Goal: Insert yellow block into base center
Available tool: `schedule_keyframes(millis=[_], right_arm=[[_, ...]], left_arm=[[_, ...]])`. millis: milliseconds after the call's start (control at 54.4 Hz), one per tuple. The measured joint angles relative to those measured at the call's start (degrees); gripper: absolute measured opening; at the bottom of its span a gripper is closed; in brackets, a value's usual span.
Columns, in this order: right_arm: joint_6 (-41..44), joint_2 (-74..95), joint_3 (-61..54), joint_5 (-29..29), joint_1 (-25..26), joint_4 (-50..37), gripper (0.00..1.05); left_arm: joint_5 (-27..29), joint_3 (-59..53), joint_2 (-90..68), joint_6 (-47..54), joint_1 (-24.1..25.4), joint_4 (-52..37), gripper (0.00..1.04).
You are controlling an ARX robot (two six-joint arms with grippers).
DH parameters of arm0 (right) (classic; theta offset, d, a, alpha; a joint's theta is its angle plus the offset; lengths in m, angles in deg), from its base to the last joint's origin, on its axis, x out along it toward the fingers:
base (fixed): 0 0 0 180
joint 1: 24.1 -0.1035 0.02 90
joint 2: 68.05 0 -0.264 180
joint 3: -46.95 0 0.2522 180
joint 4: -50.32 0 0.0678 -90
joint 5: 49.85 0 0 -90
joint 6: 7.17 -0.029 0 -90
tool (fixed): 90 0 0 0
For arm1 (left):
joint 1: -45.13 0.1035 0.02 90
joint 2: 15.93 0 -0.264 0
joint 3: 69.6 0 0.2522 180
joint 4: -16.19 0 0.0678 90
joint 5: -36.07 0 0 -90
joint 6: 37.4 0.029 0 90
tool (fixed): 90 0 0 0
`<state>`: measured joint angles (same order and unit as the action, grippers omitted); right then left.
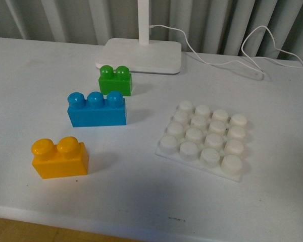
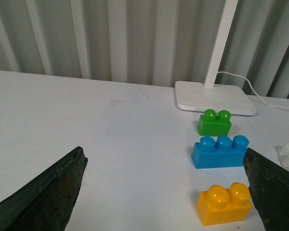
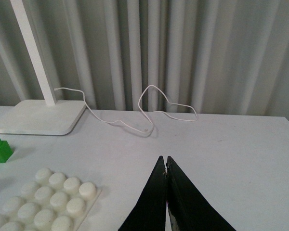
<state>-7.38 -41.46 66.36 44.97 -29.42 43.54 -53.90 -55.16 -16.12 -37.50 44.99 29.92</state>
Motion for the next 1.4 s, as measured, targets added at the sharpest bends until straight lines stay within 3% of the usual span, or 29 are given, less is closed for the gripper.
schedule_keyframes(millis=[37, 147, 809, 901, 1177, 1361, 1398], right_arm=[[0.0, -1.0, -0.5, -3.4, 2.2, 0.6, 0.01], [0.0, -3.3, -1.3, -4.4, 5.0, 1.7, 0.01], [0.0, -16.5, -5.3, -4.7, 5.2, 10.3, 0.01], [0.0, -24.1, -5.3, -4.8, 5.2, 19.8, 0.01], [0.1, -26.3, -5.3, -4.8, 5.2, 20.4, 0.01], [0.1, -26.3, -5.3, -4.7, 5.2, 20.4, 0.34], [0.2, -26.3, -5.3, -4.7, 5.2, 20.4, 0.41]], left_arm=[[0.0, 0.0, 0.0, 0.0, 0.0, 0.0, 0.98], [0.0, 0.0, 0.0, 0.0, 0.0, 0.0, 0.98], [0.0, 0.0, 0.0, 0.0, 0.0, 0.0, 0.98], [0.0, 0.0, 0.0, 0.0, 0.0, 0.0, 0.98], [0.0, 0.0, 0.0, 0.0, 0.0, 0.0, 0.98], [0.0, 0.0, 0.0, 0.0, 0.0, 0.0, 0.98], [2.1, 0.1, -0.6, -0.3, -0.9, 0.2, 0.98]])
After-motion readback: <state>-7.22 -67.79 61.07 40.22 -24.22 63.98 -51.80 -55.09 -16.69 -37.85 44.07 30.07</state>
